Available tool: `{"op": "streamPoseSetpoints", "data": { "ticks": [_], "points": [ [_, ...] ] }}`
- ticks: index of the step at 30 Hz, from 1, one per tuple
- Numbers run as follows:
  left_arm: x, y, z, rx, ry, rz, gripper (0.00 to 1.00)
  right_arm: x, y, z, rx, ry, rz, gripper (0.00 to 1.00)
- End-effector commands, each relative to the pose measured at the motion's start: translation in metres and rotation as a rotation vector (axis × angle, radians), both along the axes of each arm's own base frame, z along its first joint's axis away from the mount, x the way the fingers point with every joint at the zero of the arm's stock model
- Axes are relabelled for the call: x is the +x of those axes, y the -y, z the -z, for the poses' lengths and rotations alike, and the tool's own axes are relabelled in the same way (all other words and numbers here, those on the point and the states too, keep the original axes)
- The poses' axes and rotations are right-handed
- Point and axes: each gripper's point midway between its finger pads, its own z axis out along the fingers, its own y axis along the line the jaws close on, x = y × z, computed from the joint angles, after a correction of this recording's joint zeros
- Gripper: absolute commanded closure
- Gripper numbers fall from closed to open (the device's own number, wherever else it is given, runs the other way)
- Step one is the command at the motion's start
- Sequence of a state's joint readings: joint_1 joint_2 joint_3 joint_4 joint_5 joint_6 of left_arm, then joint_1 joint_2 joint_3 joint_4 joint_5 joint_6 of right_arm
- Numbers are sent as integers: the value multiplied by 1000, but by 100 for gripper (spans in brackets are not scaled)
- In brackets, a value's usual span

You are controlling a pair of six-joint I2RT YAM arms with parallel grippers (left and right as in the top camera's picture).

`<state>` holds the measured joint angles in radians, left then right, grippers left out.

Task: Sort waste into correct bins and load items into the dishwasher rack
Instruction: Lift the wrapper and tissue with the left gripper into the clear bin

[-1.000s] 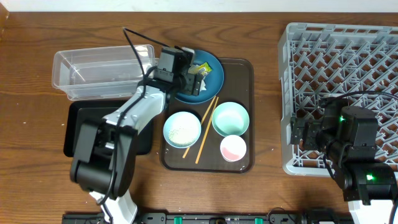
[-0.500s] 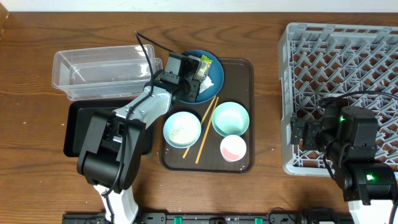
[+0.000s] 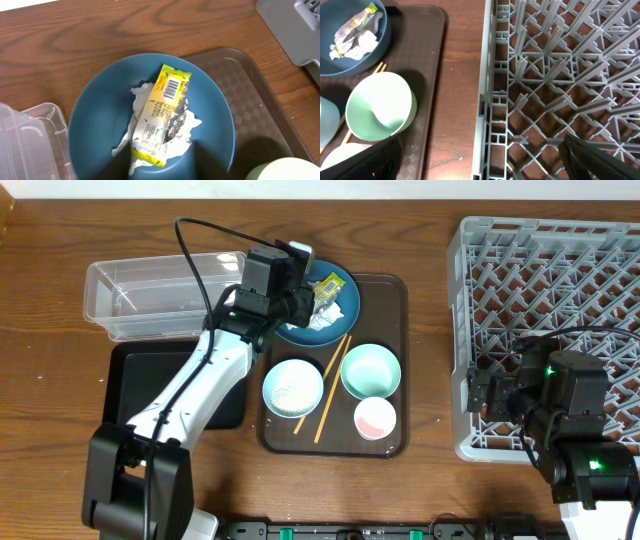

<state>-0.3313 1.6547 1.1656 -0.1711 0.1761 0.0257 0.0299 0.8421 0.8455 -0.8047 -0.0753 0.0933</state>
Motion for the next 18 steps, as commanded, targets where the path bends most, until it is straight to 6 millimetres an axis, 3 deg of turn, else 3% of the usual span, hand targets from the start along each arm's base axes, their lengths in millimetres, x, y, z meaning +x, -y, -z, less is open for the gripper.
{"op": "streamPoseSetpoints", "data": {
  "ticks": [1,7,18],
  "points": [
    [5,-3,13,9,-27,-26,41,1,0,-7,1,18,-1,1],
    [16,0,43,18,-54,-26,29,1,0,-7,1,18,-1,1],
    [21,4,112,44,-152,-18,29,1,0,-7,1,17,-1,1]
  ]
}}
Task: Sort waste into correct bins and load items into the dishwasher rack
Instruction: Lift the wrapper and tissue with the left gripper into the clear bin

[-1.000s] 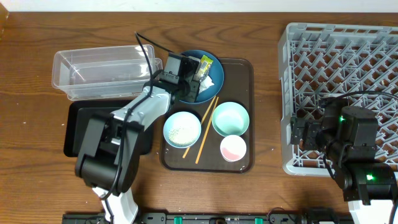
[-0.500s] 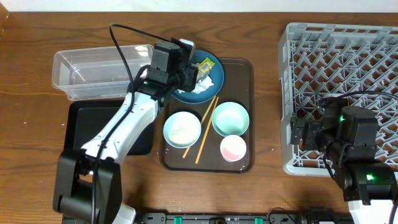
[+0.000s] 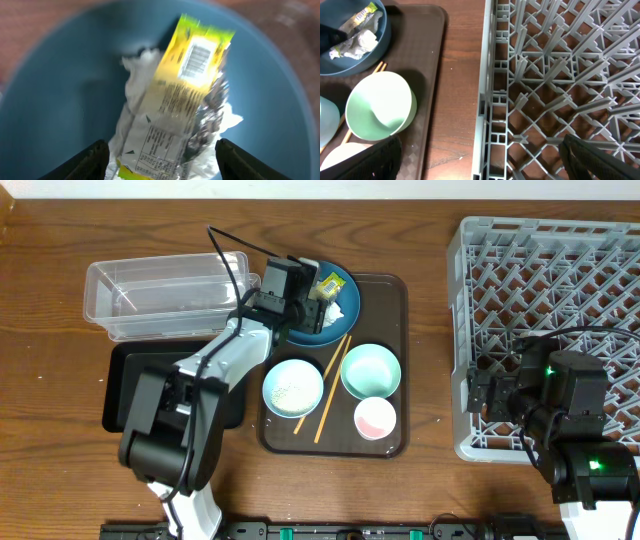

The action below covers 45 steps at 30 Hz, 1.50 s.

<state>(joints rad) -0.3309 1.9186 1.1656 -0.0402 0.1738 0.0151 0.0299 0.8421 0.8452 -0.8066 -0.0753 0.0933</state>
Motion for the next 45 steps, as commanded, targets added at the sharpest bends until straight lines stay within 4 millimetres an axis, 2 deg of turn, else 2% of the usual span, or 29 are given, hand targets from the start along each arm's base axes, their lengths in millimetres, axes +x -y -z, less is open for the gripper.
{"op": "streamPoseSetpoints", "data": {
  "ticks": [1,3,6,8,9,10,14,18,21,25,31,36,42,45],
  "points": [
    [1,-2,18,9,-34,-8,29,1,0,-8,1,20,-1,1],
    [0,-2,25,14,-47,-8,37,1,0,-8,0,20,-2,1],
    [1,-2,21,11,-39,-9,71,1,0,-8,1,20,-1,1],
    [2,-2,14,6,-25,-9,87,1,0,-7,0,20,-2,1],
    [3,-2,10,3,-16,-9,93,1,0,-8,0,20,-2,1],
    [3,-1,5,0,-7,-9,94,1,0,-7,0,20,-2,1],
    [4,-1,-23,-16,39,-9,94,1,0,-7,0,19,-2,1],
    [-2,-5,-63,-29,89,-14,94,0,0,-7,0,16,-2,1],
    [-4,-23,-87,6,132,-70,94,0,0,-7,0,15,-2,1],
    [-2,-55,-107,51,170,-159,94,0,0,-7,0,16,-2,1],
    [7,-98,-113,55,180,-255,94,0,0,-6,0,13,-2,1],
    [14,-153,-113,64,182,-372,94,0,0,-6,0,13,-2,1],
    [15,-199,-111,74,174,-471,93,0,0,-6,0,13,-2,1],
    [14,-211,-105,79,159,-495,83,0,0,-6,0,13,-2,1]
  ]
}}
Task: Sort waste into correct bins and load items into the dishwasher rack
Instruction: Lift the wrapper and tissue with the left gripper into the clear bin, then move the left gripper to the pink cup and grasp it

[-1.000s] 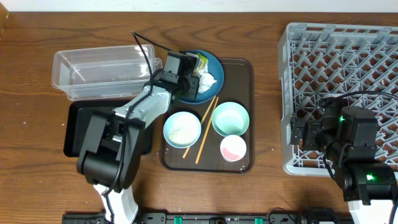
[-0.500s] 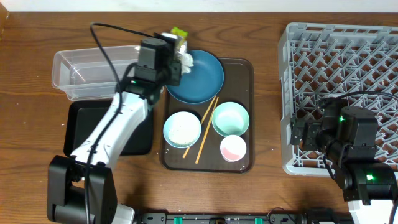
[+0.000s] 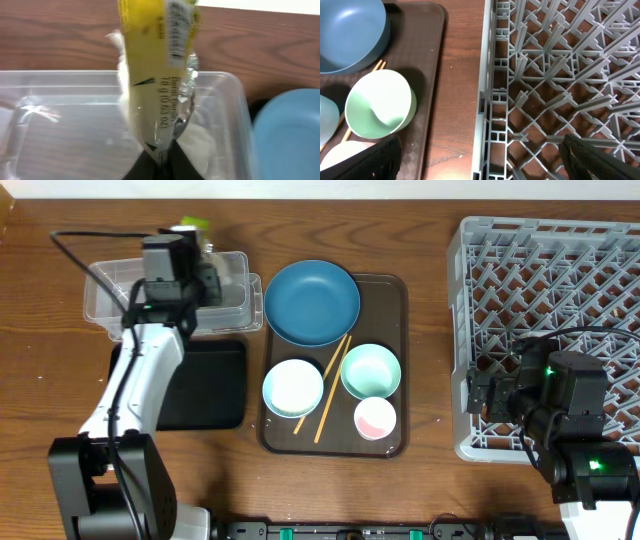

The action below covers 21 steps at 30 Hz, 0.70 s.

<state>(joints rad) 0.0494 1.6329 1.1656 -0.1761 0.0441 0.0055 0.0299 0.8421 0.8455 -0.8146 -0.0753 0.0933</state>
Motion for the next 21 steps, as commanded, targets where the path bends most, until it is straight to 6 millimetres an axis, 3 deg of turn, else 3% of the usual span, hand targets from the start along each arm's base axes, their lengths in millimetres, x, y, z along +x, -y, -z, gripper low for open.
{"op": "streamPoseSetpoints", "data": {
  "ticks": [1,3,4,13,21],
  "points": [
    [2,-10,4,10,-10,-22,77,1,0,-7,0,20,-2,1],
    [2,-10,5,10,-14,-23,55,1,0,-7,1,19,-1,1],
    [2,-10,5,10,-14,-23,51,1,0,-7,0,20,-2,1],
    [-7,1,6,-39,-42,18,46,1,0,-7,0,19,-2,1],
    [-47,45,-33,-145,-57,121,42,1,0,-7,1,19,-1,1]
  ]
}}
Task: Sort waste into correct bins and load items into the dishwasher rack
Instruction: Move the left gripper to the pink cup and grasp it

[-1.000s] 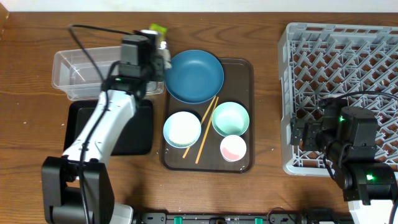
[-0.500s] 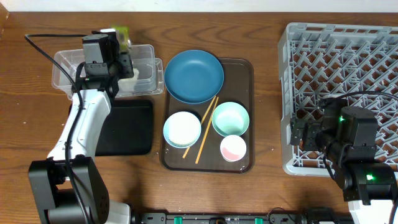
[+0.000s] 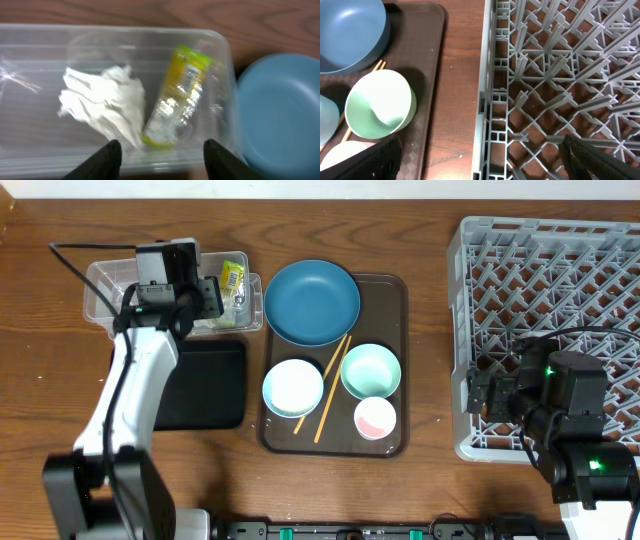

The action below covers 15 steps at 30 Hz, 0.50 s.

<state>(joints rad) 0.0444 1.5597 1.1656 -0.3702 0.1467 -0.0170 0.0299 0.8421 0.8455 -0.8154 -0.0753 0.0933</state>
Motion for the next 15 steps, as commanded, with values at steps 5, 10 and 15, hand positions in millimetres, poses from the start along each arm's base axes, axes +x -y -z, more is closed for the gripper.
{"op": "streamPoseSetpoints", "data": {
  "ticks": [5,10,15],
  "points": [
    [-51,64,-28,-98,-67,153,30,1,0,-7,1,20,-1,1],
    [-85,94,-3,-168,-250,136,19,1,0,-7,1,19,-1,1],
    [-110,137,9,-221,-342,250,20,1,0,-7,1,19,-1,1]
  ]
}}
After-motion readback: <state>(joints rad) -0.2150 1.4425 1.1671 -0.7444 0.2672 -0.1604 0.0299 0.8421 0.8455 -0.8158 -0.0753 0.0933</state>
